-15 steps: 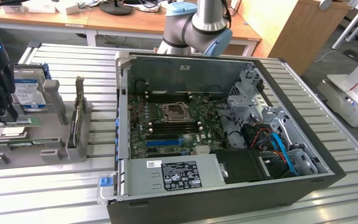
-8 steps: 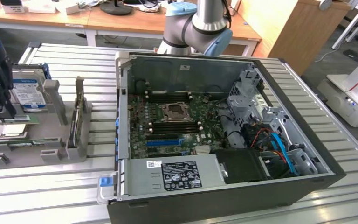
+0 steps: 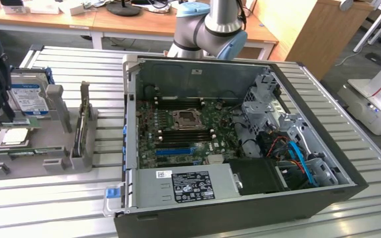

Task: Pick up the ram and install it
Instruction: 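Pick up the ram and move it above insertion slot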

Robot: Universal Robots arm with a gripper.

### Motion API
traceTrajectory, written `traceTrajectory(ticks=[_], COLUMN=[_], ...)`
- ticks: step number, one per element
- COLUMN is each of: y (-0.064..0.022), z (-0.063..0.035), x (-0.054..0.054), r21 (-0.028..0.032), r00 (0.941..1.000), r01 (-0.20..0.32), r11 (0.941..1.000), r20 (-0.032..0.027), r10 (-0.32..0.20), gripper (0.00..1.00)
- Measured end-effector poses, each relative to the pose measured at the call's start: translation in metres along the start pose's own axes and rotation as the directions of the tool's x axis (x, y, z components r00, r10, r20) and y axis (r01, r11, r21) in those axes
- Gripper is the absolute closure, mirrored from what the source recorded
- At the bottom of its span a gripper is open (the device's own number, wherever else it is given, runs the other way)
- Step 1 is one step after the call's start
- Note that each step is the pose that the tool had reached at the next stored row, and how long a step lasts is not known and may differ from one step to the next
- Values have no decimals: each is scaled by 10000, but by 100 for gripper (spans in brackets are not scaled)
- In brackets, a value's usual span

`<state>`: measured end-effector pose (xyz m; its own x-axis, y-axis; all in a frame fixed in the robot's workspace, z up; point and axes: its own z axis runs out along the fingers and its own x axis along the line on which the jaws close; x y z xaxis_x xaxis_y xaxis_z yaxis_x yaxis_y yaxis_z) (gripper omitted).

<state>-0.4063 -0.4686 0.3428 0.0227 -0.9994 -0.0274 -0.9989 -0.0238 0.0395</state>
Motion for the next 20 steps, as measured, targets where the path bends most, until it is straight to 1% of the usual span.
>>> traceTrajectory(ticks=[20], y=[8], z=[-209], x=[-6], r21=[0], r00=[10000], r01=[0], r11=[10000], r20=[0], r10=[0], gripper=[88])
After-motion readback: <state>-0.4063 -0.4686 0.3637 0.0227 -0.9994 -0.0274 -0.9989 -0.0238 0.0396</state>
